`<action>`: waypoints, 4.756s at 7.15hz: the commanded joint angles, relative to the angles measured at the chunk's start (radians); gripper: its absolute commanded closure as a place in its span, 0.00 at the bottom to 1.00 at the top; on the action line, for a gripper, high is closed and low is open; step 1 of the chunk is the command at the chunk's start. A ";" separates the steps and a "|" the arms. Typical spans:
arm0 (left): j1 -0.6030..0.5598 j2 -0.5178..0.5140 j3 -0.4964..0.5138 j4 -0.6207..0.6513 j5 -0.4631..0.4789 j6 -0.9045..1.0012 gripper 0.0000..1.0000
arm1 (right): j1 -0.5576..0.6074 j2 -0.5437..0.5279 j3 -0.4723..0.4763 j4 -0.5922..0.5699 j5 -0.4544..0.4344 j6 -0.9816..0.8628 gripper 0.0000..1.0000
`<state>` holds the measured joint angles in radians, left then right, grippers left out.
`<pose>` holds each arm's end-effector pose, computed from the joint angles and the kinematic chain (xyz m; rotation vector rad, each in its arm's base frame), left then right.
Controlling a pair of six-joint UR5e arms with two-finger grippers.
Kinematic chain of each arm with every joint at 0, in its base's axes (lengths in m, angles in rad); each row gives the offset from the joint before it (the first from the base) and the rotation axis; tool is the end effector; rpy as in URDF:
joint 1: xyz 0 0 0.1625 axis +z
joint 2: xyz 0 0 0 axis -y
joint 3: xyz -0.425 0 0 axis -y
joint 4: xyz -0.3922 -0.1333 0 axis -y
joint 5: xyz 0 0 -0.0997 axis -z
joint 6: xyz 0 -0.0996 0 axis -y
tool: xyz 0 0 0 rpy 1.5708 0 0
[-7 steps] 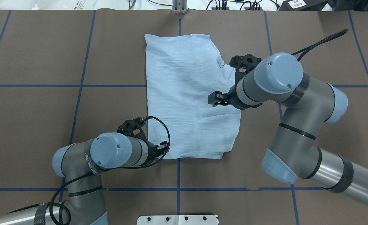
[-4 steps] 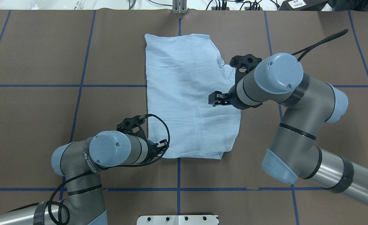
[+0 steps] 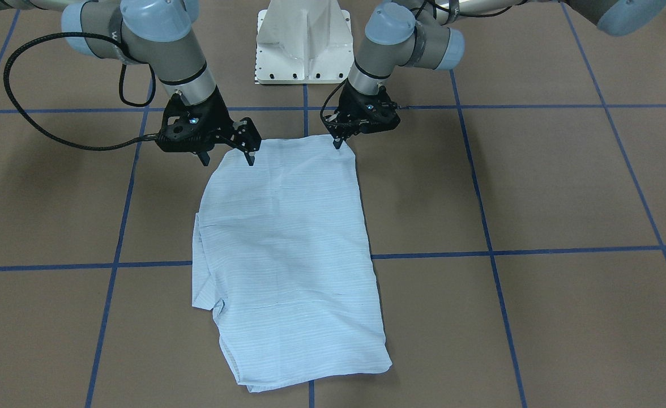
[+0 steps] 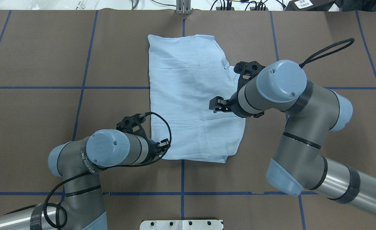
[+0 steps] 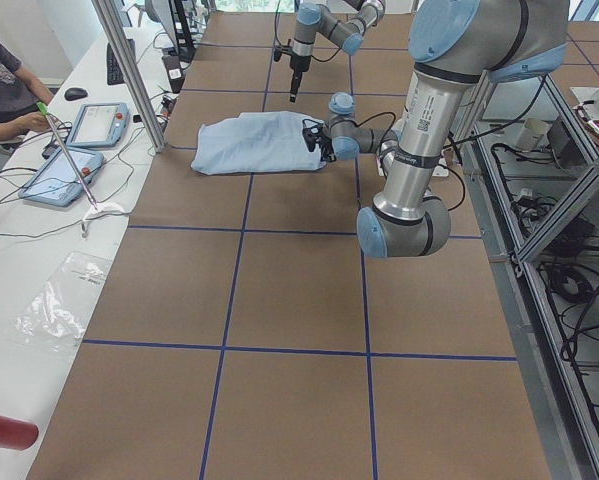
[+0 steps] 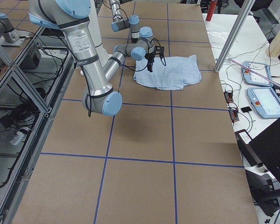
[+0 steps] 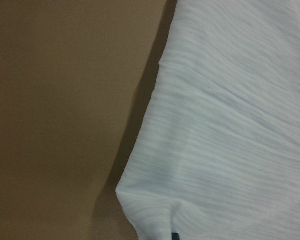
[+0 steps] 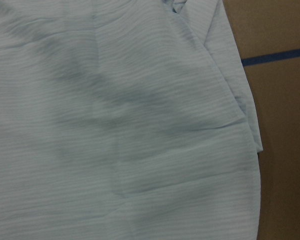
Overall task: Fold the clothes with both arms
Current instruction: 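Move the right gripper to the shirt's near edge beside the left gripper, then grasp the shirt's near edge with both grippers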
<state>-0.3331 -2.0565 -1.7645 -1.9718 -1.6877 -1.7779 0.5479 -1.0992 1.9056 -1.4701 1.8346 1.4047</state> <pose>0.5629 -0.3235 0.2506 -0.0375 1.0926 -0.4228 -0.4577 -0.4050 0.2387 0.0853 -0.9323 0.2340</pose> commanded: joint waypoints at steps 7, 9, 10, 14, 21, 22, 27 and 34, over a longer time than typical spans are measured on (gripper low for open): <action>-0.003 0.007 -0.024 0.001 -0.001 0.002 1.00 | -0.223 -0.001 -0.083 -0.015 -0.190 0.481 0.00; -0.001 0.007 -0.026 0.001 0.002 0.002 1.00 | -0.217 0.005 -0.117 -0.013 -0.196 0.487 0.00; -0.001 0.006 -0.026 0.001 0.002 0.002 1.00 | -0.218 0.005 -0.118 -0.015 -0.196 0.487 0.00; -0.001 0.007 -0.024 0.001 0.003 0.002 1.00 | -0.230 0.005 -0.132 -0.019 -0.196 0.487 0.00; -0.001 0.007 -0.021 -0.001 0.006 0.002 1.00 | -0.226 0.015 -0.118 -0.049 -0.195 0.485 0.89; -0.001 0.007 -0.020 -0.001 0.006 0.002 1.00 | -0.223 0.015 -0.118 -0.049 -0.195 0.484 1.00; -0.004 0.012 -0.068 -0.001 -0.001 0.003 1.00 | -0.198 0.022 -0.002 -0.050 -0.184 0.494 1.00; 0.117 0.073 -0.371 0.204 -0.082 -0.015 1.00 | -0.226 -0.042 0.205 -0.047 0.129 0.508 1.00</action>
<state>-0.2415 -1.9841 -2.1078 -1.7971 -1.7658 -1.7875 0.3409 -1.1388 2.0912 -1.5178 1.9214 1.9055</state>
